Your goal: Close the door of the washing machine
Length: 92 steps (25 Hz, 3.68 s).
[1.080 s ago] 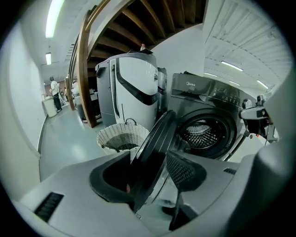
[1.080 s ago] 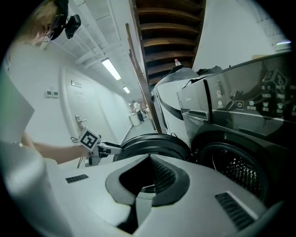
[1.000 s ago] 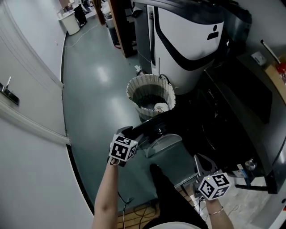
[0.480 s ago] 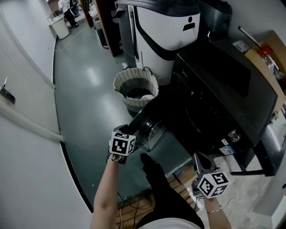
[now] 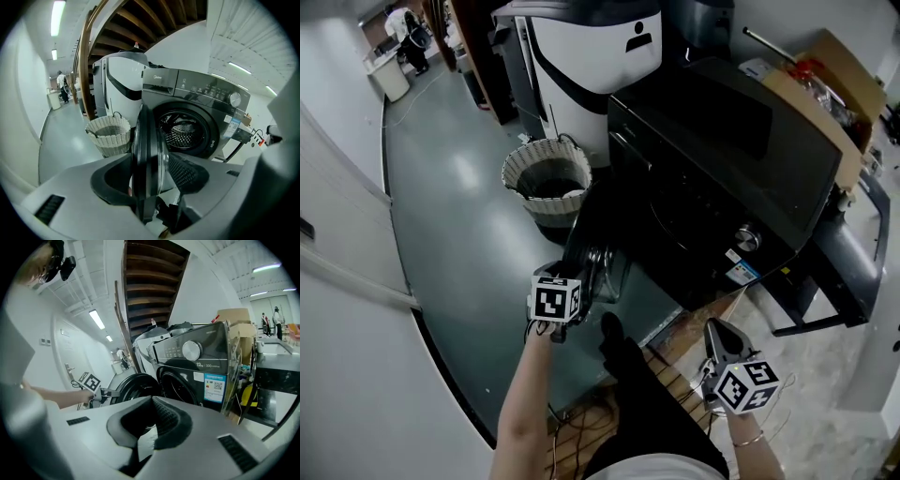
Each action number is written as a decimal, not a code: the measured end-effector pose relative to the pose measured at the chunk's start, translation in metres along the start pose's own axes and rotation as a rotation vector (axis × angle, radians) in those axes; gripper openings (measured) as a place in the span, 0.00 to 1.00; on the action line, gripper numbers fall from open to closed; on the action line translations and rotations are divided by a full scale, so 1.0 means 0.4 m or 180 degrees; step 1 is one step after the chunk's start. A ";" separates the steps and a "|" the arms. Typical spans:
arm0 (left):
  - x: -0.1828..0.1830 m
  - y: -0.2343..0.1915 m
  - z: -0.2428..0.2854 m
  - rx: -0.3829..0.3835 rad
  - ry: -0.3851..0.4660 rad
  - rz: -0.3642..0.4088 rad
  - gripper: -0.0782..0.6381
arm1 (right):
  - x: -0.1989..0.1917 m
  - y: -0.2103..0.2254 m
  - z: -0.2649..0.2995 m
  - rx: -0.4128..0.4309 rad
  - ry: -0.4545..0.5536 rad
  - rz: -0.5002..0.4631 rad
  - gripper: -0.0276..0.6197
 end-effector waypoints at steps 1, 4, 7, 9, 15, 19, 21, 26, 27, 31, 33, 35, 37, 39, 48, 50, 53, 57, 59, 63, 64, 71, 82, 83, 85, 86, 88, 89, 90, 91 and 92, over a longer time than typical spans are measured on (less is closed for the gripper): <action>-0.002 0.020 0.000 -0.0042 0.0005 -0.0031 0.48 | 0.004 0.007 -0.015 -0.0030 0.0017 -0.0010 0.05; -0.010 0.073 0.002 -0.0158 0.0007 -0.0107 0.48 | 0.021 0.024 -0.044 -0.0105 0.0081 -0.0028 0.05; -0.012 0.118 0.006 -0.0292 0.0037 -0.0164 0.48 | 0.040 0.037 -0.055 -0.0151 0.0160 -0.0019 0.05; -0.008 0.147 0.011 -0.0387 0.0084 -0.0210 0.48 | 0.048 0.045 -0.058 -0.0188 0.0205 0.0003 0.05; 0.004 0.230 0.026 -0.0500 0.0245 -0.0373 0.48 | 0.091 0.084 -0.064 -0.0320 0.0318 0.0025 0.05; 0.008 0.289 0.050 -0.0608 0.0312 -0.0452 0.48 | 0.110 0.130 -0.083 -0.0456 0.0371 -0.0034 0.05; 0.010 0.318 0.064 -0.0683 0.0315 -0.0420 0.48 | 0.114 0.155 -0.091 -0.0533 0.0389 -0.0033 0.05; 0.019 0.394 0.110 -0.0851 0.0346 -0.0346 0.47 | 0.111 0.209 -0.104 -0.0680 0.0400 -0.0006 0.05; 0.020 0.409 0.119 -0.0888 0.0354 -0.0335 0.47 | 0.109 0.218 -0.105 -0.0705 0.0404 0.0004 0.05; 0.026 0.464 0.158 -0.1003 0.0370 -0.0290 0.47 | 0.106 0.247 -0.102 -0.0782 0.0426 0.0038 0.05; 0.032 0.490 0.175 -0.1033 0.0376 -0.0264 0.47 | 0.109 0.260 -0.100 -0.0808 0.0438 0.0057 0.05; 0.040 0.516 0.194 -0.1070 0.0381 -0.0243 0.47 | 0.110 0.272 -0.100 -0.0841 0.0444 0.0075 0.05; 0.046 0.542 0.215 -0.1108 0.0385 -0.0236 0.47 | 0.108 0.287 -0.101 -0.0881 0.0447 0.0091 0.05; 0.054 0.566 0.236 -0.1154 0.0392 -0.0239 0.47 | 0.106 0.302 -0.104 -0.0926 0.0451 0.0110 0.05; 0.092 0.664 0.328 -0.1320 0.0402 -0.0122 0.48 | 0.111 0.372 -0.114 -0.1091 0.0481 0.0176 0.05; 0.102 0.681 0.347 -0.1346 0.0405 -0.0097 0.48 | 0.113 0.384 -0.113 -0.1117 0.0486 0.0189 0.05; 0.112 0.703 0.375 -0.1392 0.0402 -0.0019 0.48 | 0.112 0.399 -0.109 -0.1148 0.0494 0.0205 0.05; 0.123 0.721 0.396 -0.1433 0.0400 0.0023 0.48 | 0.113 0.416 -0.105 -0.1178 0.0499 0.0225 0.05; 0.124 0.722 0.397 -0.1451 0.0422 0.0014 0.48 | 0.114 0.421 -0.101 -0.1187 0.0501 0.0237 0.05; 0.124 0.723 0.406 -0.1449 0.0434 0.0009 0.48 | 0.109 0.434 -0.090 -0.1199 0.0494 0.0262 0.05; 0.125 0.725 0.408 -0.1444 0.0435 0.0008 0.48 | 0.108 0.438 -0.088 -0.1201 0.0490 0.0265 0.05; 0.129 0.732 0.424 -0.1432 0.0435 -0.0043 0.49 | 0.103 0.475 -0.065 -0.1198 0.0448 0.0304 0.05; 0.127 0.734 0.432 -0.1375 0.0493 -0.0116 0.50 | 0.100 0.491 -0.057 -0.1155 0.0402 0.0293 0.05; 0.125 0.733 0.429 -0.1354 0.0505 -0.0125 0.50 | 0.100 0.486 -0.062 -0.1152 0.0400 0.0299 0.05; 0.125 0.732 0.423 -0.1317 0.0527 -0.0139 0.49 | 0.103 0.476 -0.072 -0.1146 0.0407 0.0303 0.05; 0.125 0.731 0.421 -0.1304 0.0530 -0.0145 0.49 | 0.104 0.472 -0.078 -0.1146 0.0413 0.0299 0.05; 0.125 0.730 0.416 -0.1288 0.0523 -0.0154 0.49 | 0.105 0.469 -0.092 -0.1159 0.0419 0.0290 0.05; 0.124 0.731 0.413 -0.1285 0.0519 -0.0155 0.49 | 0.104 0.469 -0.100 -0.1169 0.0420 0.0286 0.05; 0.123 0.732 0.409 -0.1286 0.0517 -0.0152 0.49 | 0.102 0.470 -0.108 -0.1180 0.0421 0.0283 0.05; 0.121 0.734 0.405 -0.1290 0.0516 -0.0144 0.48 | 0.100 0.470 -0.115 -0.1192 0.0421 0.0280 0.05; 0.120 0.736 0.401 -0.1295 0.0517 -0.0134 0.48 | 0.098 0.470 -0.122 -0.1203 0.0422 0.0277 0.05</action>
Point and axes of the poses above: the fingertips, and each gripper's own axes: z forward along the fingers, y to its right, x out of its top, the point moved 2 cm from there along -z, backward along the fingers, and after that the axes turned 15 degrees about y, right-handed, at the moved point
